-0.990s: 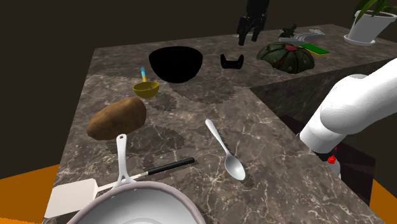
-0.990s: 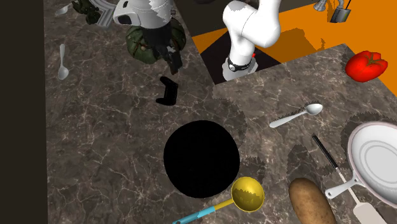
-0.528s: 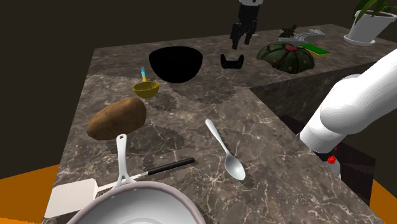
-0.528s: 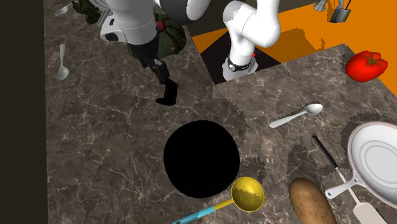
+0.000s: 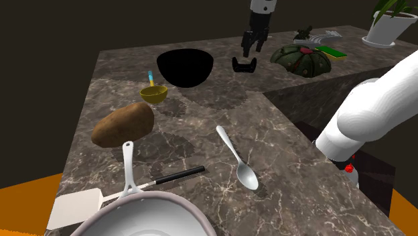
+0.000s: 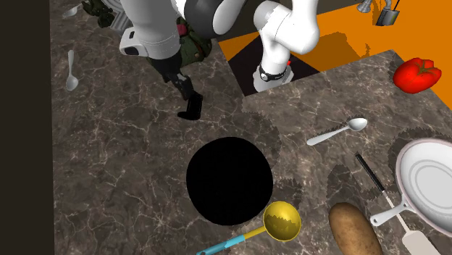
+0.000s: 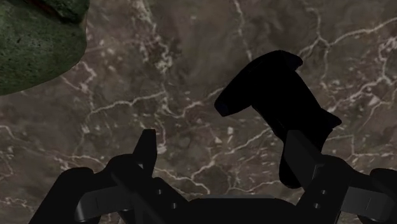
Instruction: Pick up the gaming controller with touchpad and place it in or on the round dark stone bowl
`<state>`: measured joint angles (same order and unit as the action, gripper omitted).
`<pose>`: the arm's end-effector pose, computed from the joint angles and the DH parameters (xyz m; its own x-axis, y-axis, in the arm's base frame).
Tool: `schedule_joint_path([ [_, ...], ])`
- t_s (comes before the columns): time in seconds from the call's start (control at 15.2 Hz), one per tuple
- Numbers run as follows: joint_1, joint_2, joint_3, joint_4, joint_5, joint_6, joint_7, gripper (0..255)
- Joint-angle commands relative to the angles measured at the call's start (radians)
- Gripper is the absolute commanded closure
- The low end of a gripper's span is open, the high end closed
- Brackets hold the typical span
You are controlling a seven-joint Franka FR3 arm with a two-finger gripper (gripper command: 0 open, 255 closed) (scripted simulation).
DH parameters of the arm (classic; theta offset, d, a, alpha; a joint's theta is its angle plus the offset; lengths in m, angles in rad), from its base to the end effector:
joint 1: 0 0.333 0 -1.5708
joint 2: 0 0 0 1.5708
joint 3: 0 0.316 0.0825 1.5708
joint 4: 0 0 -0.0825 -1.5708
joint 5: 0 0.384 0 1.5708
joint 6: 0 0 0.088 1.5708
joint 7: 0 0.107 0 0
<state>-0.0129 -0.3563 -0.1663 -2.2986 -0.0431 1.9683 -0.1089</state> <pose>0.4380 -0.0866 0.4883 0.9987 -0.0446 0.0239 -0.0442 -0.9989 -0.0152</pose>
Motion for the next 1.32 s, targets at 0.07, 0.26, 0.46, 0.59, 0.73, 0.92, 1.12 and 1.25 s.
schedule_joint_path([
  [0.07, 0.0, 0.0, 0.0, -0.001, 0.0, 0.001, 0.0, 0],
  [0.26, 0.0, 0.0, 0.0, -0.001, 0.0, 0.001, 0.0, 255],
  [0.46, 0.0, 0.0, 0.0, -0.001, 0.0, 0.001, 0.0, 255],
  [0.59, 0.0, 0.0, 0.0, -0.001, 0.0, 0.001, 0.0, 255],
  [0.73, 0.0, 0.0, 0.0, -0.001, 0.0, 0.001, 0.0, 255],
  [0.92, 0.025, -0.011, 0.01, -0.017, -0.015, 0.02, -0.075, 0],
  [1.12, 0.104, -0.067, 0.035, -0.09, -0.06, 0.082, -0.3, 0],
  [1.25, 0.137, -0.099, 0.041, -0.128, -0.079, 0.109, -0.39, 0],
])
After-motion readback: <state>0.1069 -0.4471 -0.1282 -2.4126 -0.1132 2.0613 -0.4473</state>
